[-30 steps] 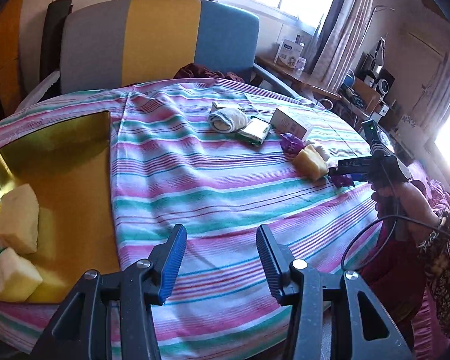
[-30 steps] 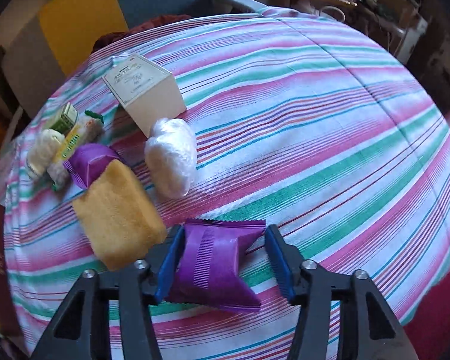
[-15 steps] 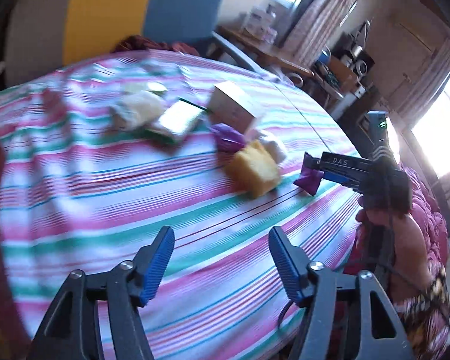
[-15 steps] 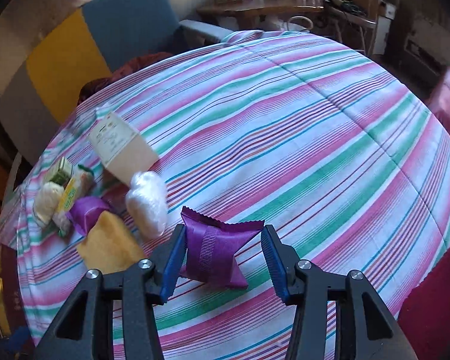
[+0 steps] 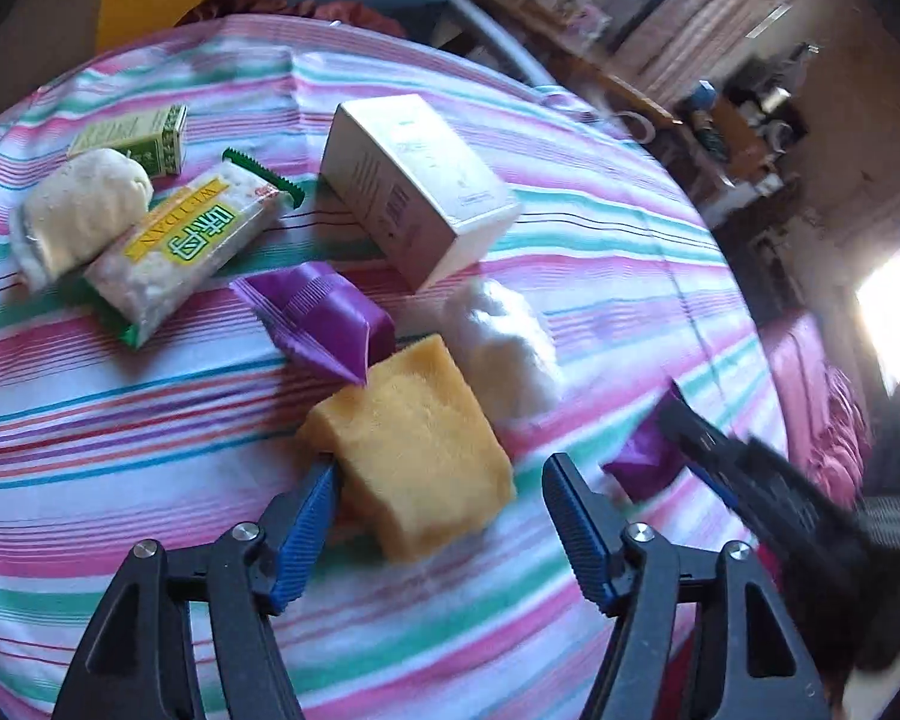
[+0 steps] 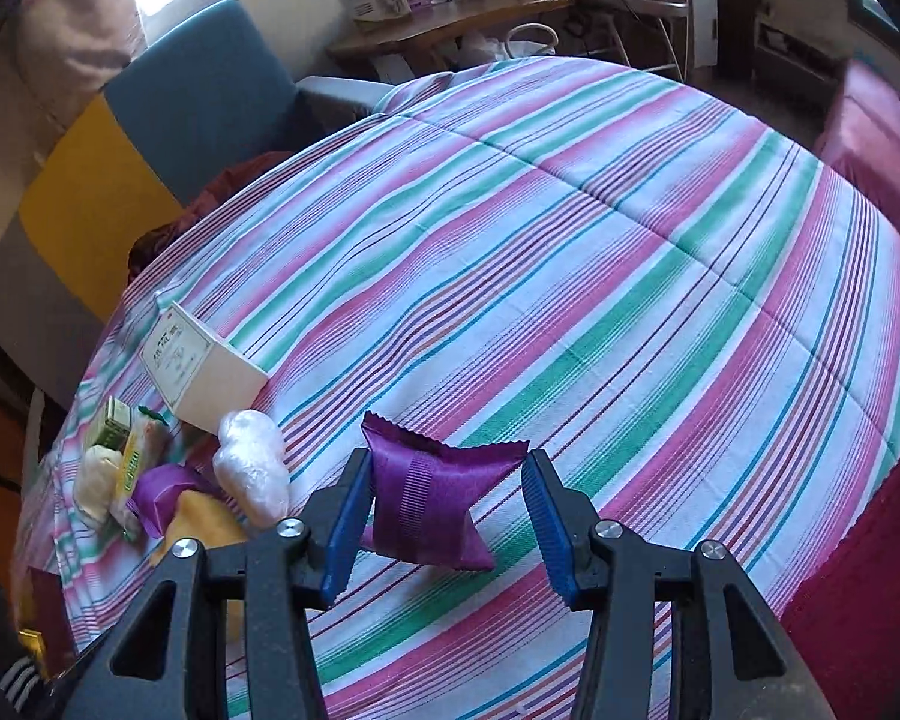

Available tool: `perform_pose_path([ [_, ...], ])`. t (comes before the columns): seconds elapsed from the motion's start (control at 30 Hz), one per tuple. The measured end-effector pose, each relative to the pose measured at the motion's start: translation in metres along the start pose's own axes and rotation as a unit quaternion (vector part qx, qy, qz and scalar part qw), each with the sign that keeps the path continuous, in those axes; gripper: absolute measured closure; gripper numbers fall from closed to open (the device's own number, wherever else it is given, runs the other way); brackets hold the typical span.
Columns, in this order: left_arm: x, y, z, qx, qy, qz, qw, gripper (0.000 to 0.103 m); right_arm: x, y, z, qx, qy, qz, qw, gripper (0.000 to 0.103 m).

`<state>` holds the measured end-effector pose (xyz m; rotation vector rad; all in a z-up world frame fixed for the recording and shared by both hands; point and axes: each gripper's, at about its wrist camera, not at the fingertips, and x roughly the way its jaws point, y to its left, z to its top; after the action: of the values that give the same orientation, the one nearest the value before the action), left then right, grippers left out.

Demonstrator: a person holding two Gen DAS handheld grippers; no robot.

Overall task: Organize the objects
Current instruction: 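Grasp a yellow sponge with the left gripper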

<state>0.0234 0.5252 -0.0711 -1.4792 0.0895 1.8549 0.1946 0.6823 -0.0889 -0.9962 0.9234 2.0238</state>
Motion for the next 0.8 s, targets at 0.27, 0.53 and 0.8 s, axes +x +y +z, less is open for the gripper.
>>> perform_pose_path([
  [0.27, 0.020, -0.005, 0.001, 0.049, -0.016, 0.079, 0.9955, 0.025, 0.006, 0.012, 0.000, -0.016, 0.003, 0.008, 1.000, 0.052],
  [0.53, 0.002, 0.021, -0.013, 0.065, -0.066, 0.049, 0.9945, 0.051, 0.005, 0.013, 0.000, -0.019, 0.001, 0.015, 1.000, 0.052],
  [0.8, -0.012, 0.026, -0.033, 0.095, -0.091, 0.039, 0.9905, 0.070, 0.005, 0.009, 0.000, -0.017, 0.002, 0.013, 1.000, 0.052],
])
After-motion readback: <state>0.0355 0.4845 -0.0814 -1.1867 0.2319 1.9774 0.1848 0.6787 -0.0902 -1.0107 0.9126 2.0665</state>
